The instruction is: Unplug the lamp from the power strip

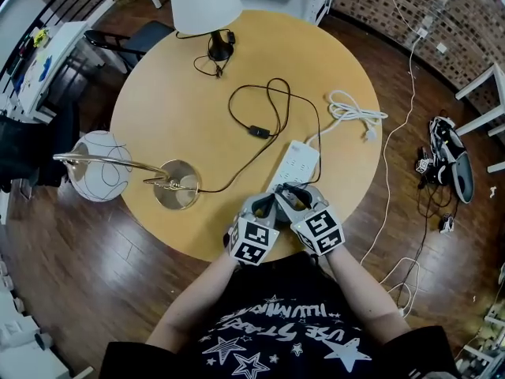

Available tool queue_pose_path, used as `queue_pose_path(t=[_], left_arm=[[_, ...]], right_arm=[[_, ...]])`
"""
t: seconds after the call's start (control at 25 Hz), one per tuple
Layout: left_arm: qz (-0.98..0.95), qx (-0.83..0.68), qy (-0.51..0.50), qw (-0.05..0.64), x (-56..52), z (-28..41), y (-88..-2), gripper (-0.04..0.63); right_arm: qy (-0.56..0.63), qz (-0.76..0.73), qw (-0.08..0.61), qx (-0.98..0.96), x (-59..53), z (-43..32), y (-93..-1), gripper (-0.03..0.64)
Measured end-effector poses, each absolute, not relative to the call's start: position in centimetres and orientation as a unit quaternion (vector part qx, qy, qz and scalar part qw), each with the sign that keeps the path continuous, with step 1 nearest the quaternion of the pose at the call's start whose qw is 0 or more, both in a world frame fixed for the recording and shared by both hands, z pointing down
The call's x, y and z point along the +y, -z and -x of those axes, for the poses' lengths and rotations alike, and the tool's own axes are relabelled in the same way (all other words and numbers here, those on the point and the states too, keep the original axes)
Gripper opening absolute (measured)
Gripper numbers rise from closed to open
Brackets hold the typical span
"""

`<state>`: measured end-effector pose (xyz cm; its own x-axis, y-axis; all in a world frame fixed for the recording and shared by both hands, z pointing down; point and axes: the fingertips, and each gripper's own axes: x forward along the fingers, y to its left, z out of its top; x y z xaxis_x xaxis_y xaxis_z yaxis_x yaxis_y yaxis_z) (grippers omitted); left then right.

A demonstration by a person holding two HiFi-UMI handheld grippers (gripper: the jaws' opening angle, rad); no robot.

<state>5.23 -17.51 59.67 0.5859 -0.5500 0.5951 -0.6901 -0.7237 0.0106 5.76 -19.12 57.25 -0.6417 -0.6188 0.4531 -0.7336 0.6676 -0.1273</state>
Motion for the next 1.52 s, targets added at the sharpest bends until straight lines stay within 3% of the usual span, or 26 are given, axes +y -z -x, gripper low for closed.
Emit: queue_pose_path(t=[0.24, 0.52, 0.84, 1.08, 1.32, 1.52], left_arm=[[-0.88, -0.352, -0.292, 0.126, -17.6, -5.3, -59.6, 0.005], [-0.874, -0.353, -0.303, 0.139, -17.8, -5.2, -59.7, 0.005], [-0.871, -0.354, -0.293, 0.173, -18.0, -5.3, -59.6, 0.005], [-0.872, -0.355, -0.288, 0.174, -18.0, -5.2, -59.7, 0.005], [-0.873, -0.356, -0.284, 0.178, -18.0, -5.2, -59.6, 0.005], [-0.872, -0.358, -0.283, 0.176, -18.0, -5.2, -59.6, 0.005]], right_arm=[[-0.138, -0.366, 0.197, -0.899, -19.8, -5.0, -57.1, 0.092], [-0.1, -0.35, 0.258, -0.895, -19.6, -4.3, -56.6, 0.075], [-0.192, -0.36, 0.195, -0.892, -20.1, -6.0, -57.0, 0.072], [-0.1, -0.348, 0.264, -0.894, -19.6, -4.6, -56.2, 0.069], [-0.145, -0.358, 0.229, -0.893, -19.9, -5.7, -56.5, 0.06], [-0.107, -0.352, 0.238, -0.899, -19.5, -5.0, -55.6, 0.055]])
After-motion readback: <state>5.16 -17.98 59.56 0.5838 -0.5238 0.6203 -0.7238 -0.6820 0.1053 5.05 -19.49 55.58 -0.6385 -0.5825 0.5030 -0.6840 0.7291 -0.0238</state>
